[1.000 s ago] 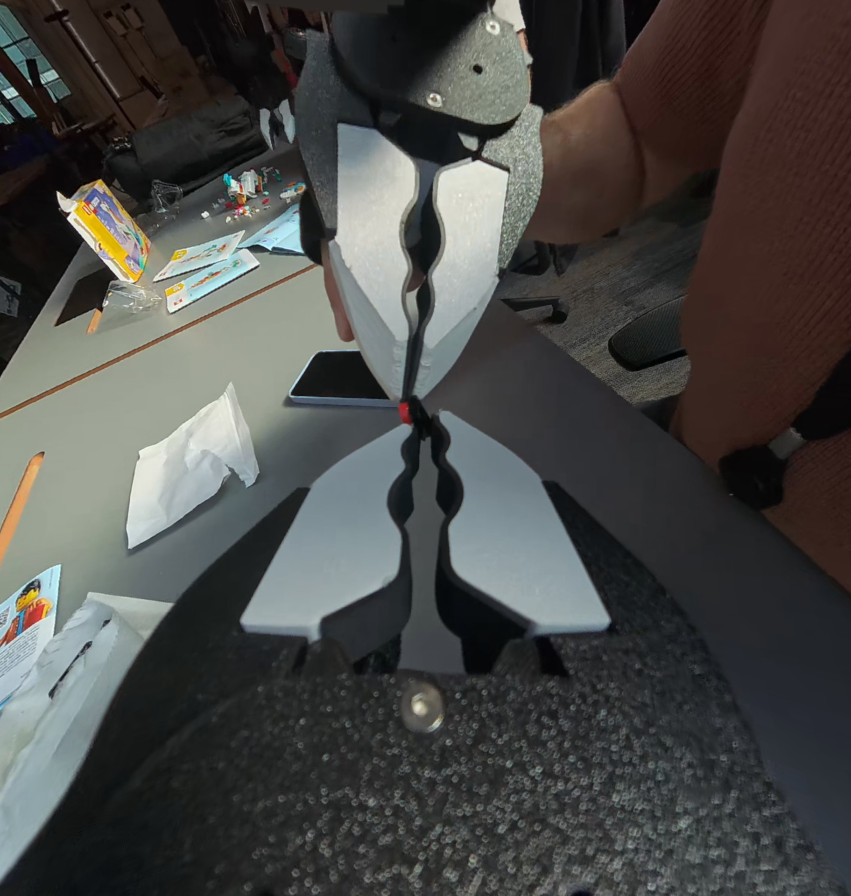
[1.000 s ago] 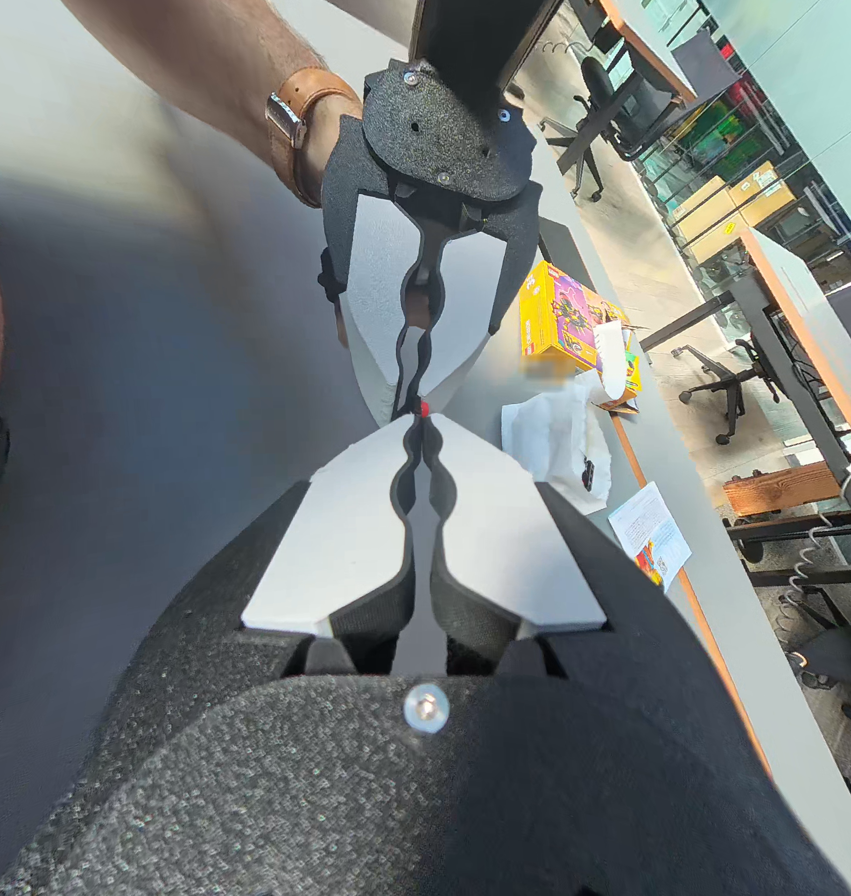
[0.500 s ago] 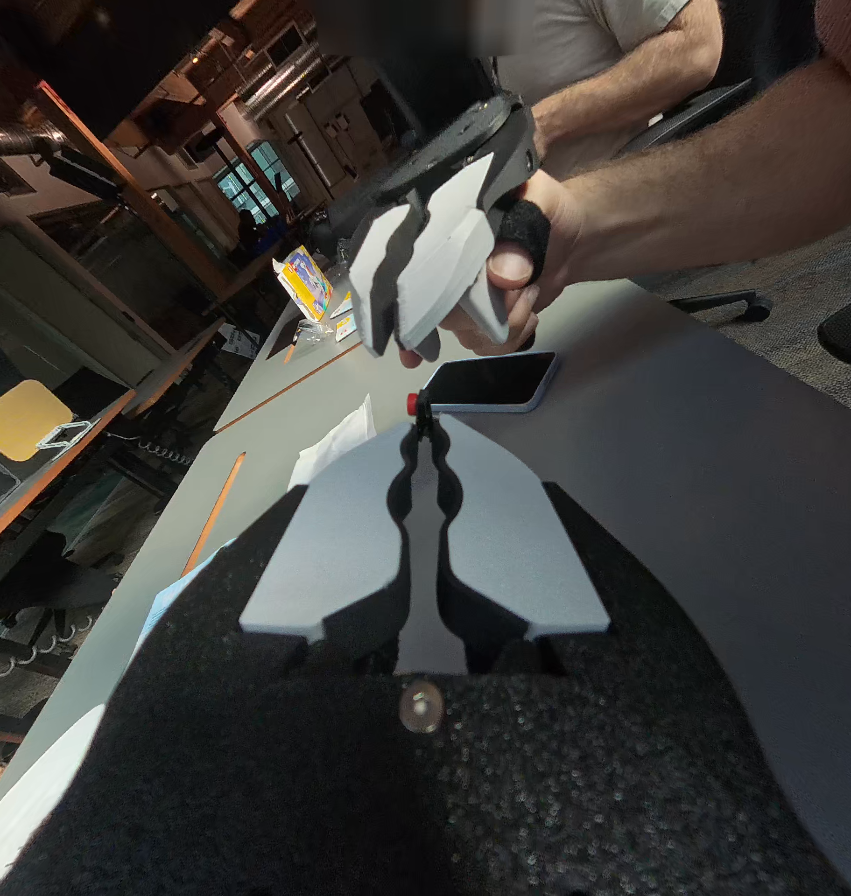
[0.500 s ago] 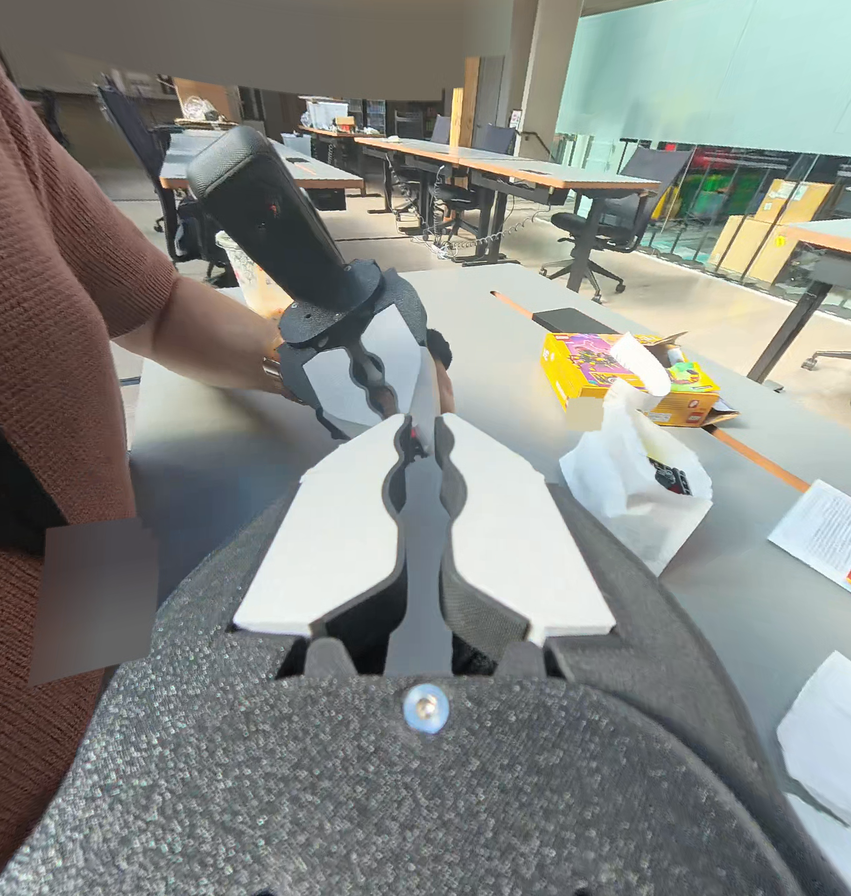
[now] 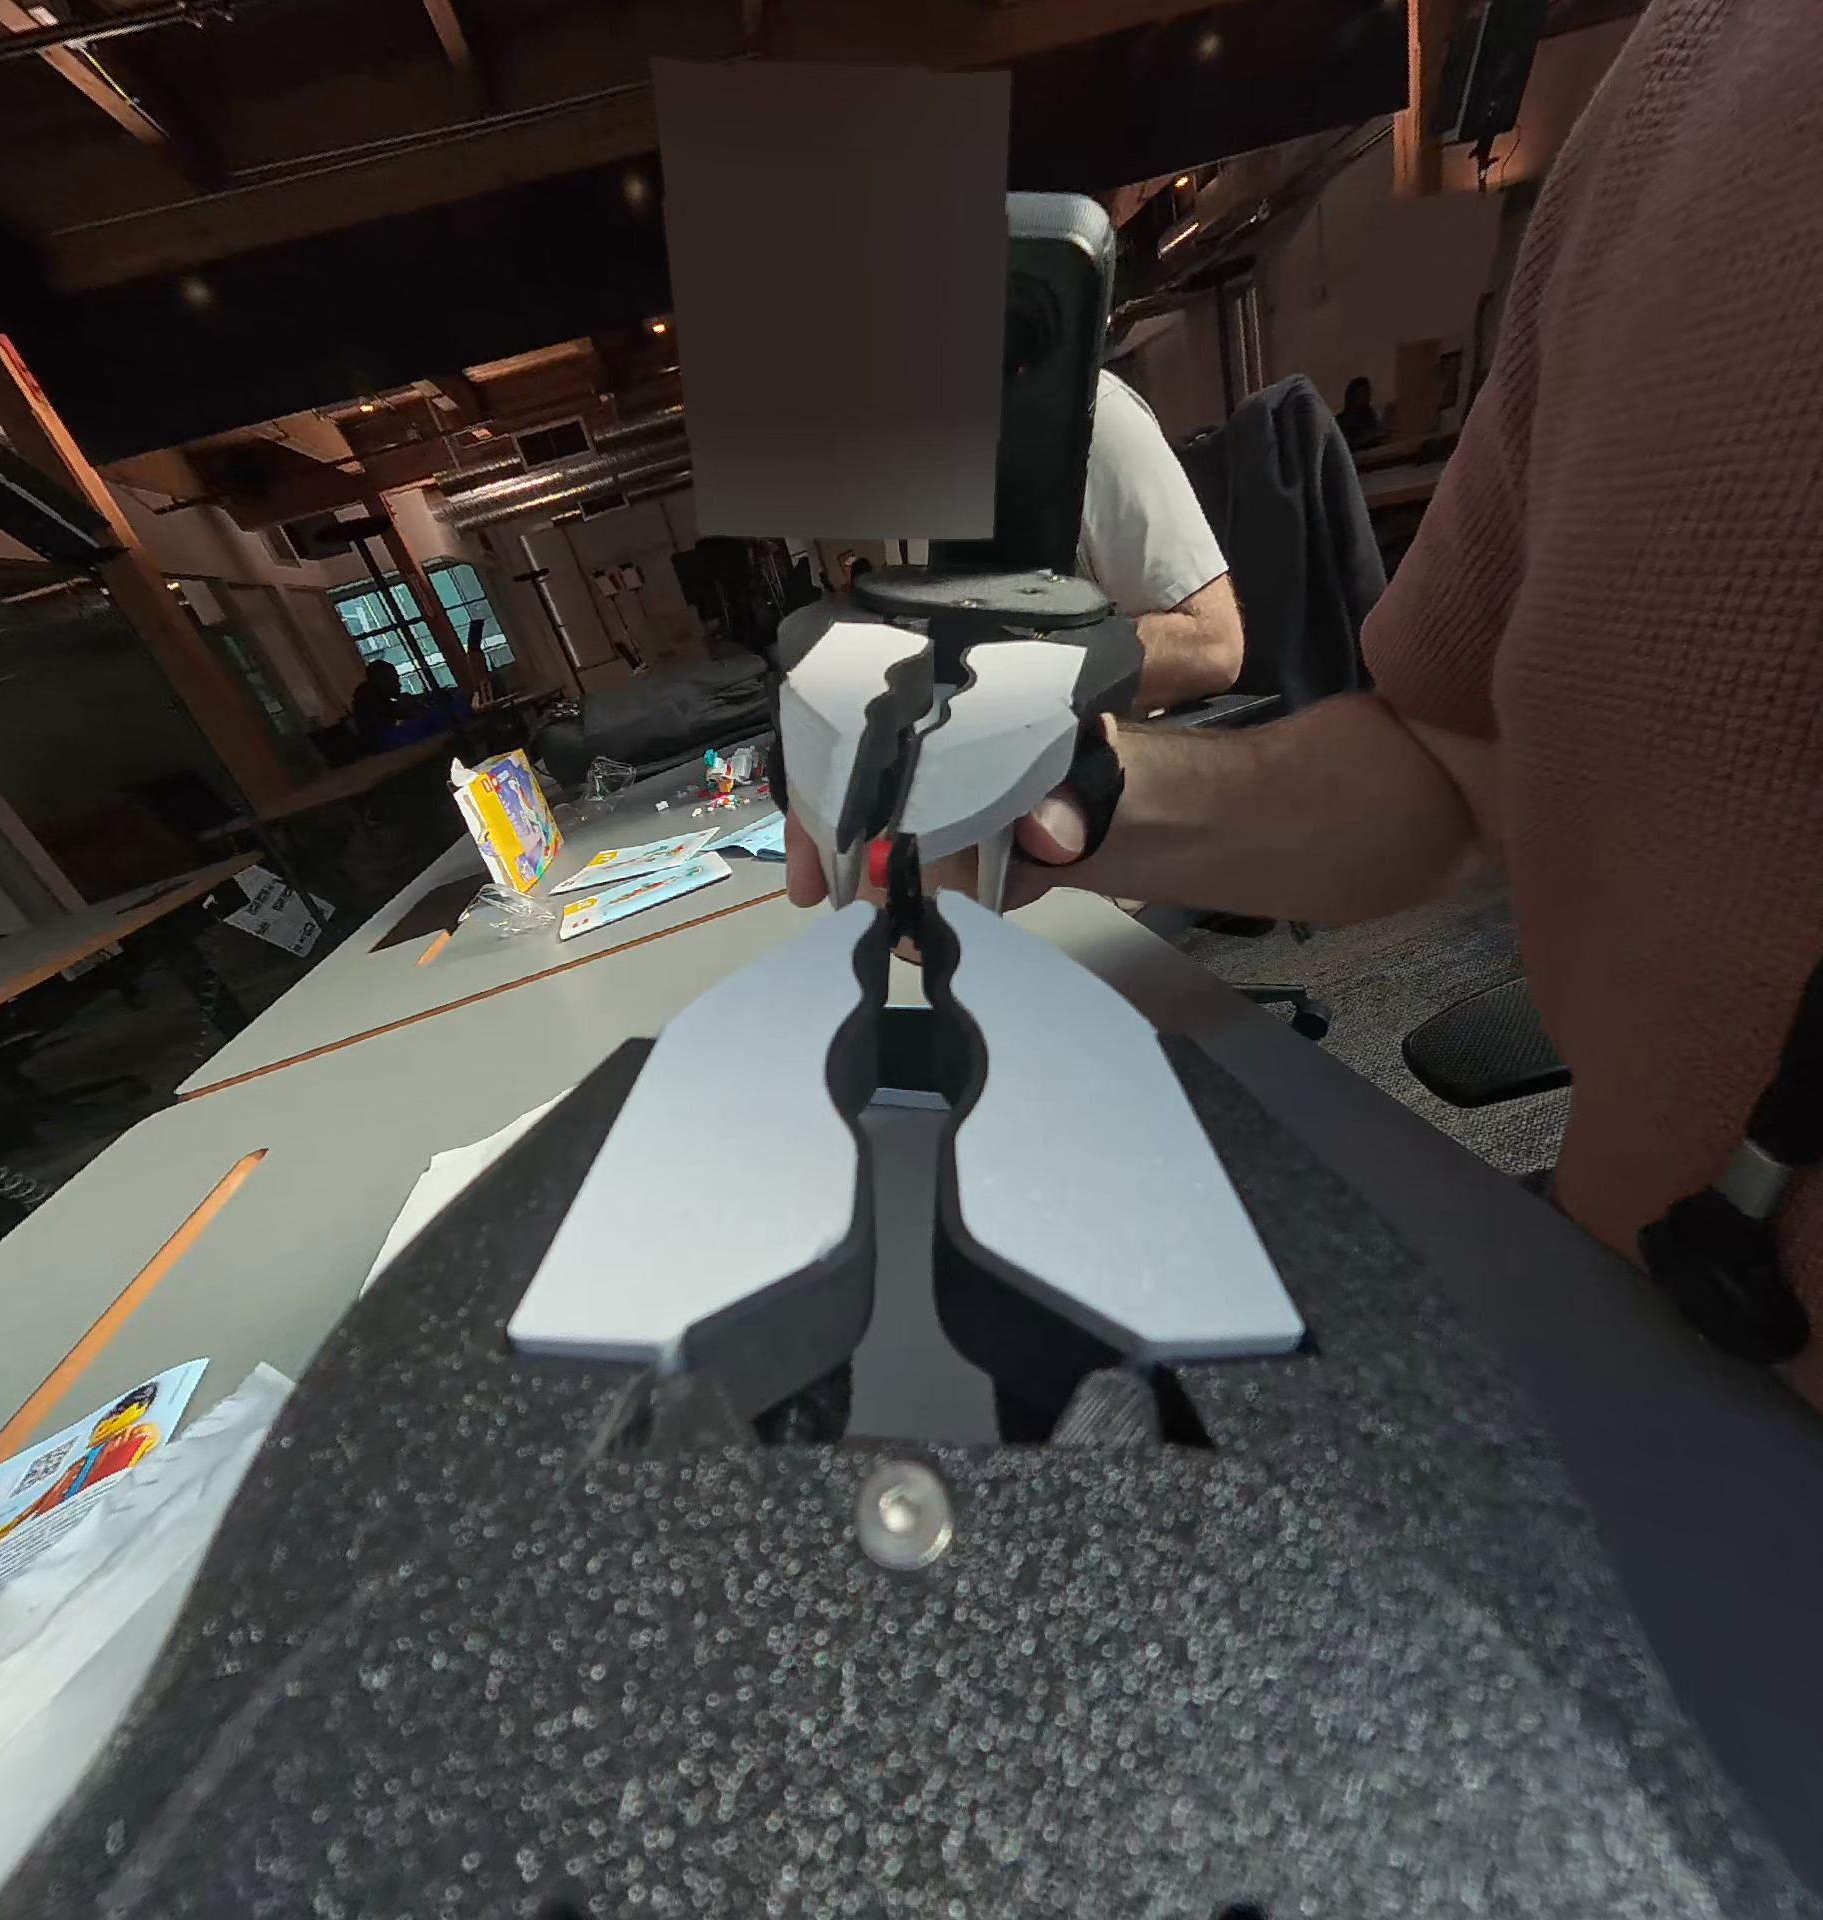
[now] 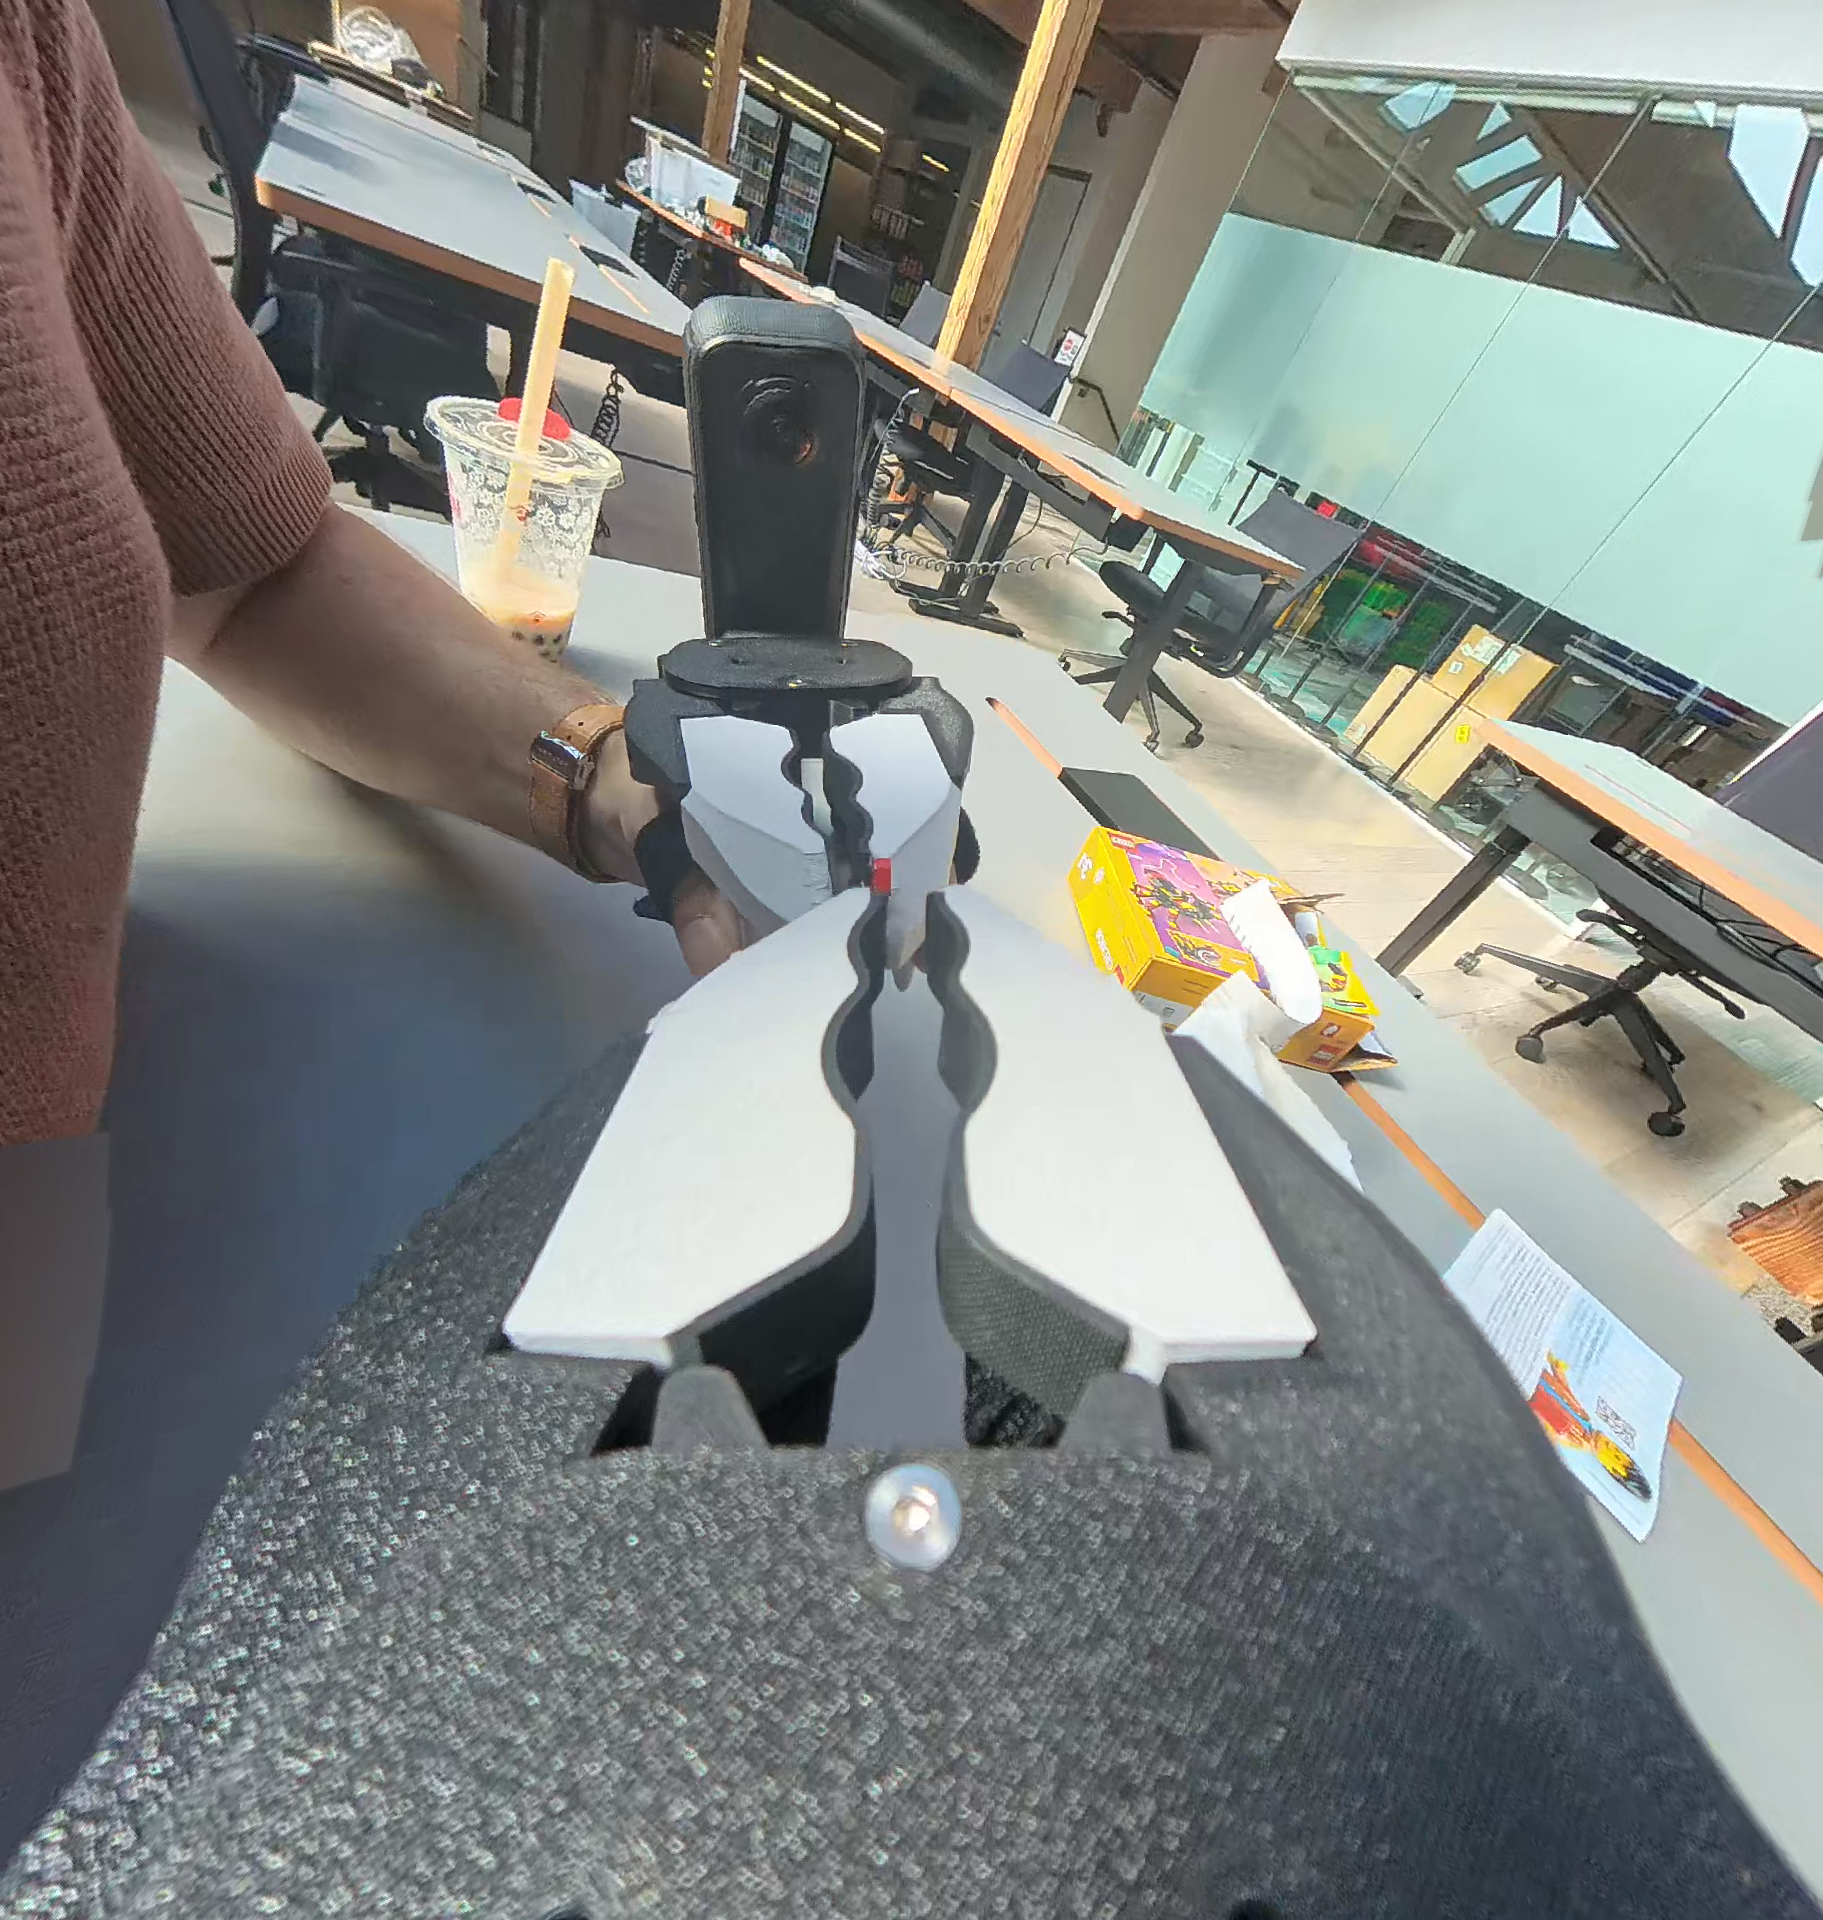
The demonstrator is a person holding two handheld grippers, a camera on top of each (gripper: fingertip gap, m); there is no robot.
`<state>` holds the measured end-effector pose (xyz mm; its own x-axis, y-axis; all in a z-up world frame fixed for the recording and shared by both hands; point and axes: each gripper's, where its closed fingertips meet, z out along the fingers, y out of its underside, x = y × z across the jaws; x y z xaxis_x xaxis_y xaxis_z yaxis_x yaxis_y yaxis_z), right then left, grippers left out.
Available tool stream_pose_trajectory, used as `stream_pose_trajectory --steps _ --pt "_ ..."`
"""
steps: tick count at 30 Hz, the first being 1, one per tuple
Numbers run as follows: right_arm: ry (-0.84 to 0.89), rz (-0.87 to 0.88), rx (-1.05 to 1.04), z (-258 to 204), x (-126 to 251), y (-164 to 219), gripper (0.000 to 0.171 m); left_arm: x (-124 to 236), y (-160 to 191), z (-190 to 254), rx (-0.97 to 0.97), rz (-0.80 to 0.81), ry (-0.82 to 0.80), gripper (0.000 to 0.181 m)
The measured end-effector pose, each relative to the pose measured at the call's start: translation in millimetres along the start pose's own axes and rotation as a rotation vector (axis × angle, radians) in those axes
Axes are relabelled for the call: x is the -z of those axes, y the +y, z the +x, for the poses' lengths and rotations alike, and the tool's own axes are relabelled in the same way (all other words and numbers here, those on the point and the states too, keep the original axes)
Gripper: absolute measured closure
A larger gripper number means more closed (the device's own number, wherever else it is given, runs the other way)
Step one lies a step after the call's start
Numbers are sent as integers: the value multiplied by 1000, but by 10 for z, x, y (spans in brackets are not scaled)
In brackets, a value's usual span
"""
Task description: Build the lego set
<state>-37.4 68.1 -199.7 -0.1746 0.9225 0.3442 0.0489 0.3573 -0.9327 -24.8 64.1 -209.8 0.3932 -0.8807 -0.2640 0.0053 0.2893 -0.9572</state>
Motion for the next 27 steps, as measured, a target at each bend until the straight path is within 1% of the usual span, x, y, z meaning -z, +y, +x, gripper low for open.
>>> stream_pose_trajectory --steps 2,5,7,9,11,12,15,17,19,27 --pt "62 -8 -15 72 43 29 163 19 -25 -89 8 18 -55 176" --pt "208 40 -39 209 224 -42 163 64 -109 -233 -29 55 -153 176" --pt "303 38 23 281 342 -158 165 58 -212 -275 -94 77 -190 176" --pt "365 17 97 333 382 -264 169 4 -351 -273 -136 113 -184 176" --pt "318 -9 107 302 305 -302 171 -68 -457 -247 -152 148 -146 176" --pt "295 -5 101 290 263 -330 171 -107 -491 -216 -130 165 -104 176" --pt "241 22 109 262 188 -438 170 -131 -638 -145 29 281 18 176" --pt "155 62 67 188 152 -513 169 -99 -704 -143 118 344 67 176" --pt "82 103 10 142 135 -570 167 -93 -695 -133 134 345 86 176" --pt "83 103 31 189 120 -607 167 -135 -674 -107 89 297 85 176"
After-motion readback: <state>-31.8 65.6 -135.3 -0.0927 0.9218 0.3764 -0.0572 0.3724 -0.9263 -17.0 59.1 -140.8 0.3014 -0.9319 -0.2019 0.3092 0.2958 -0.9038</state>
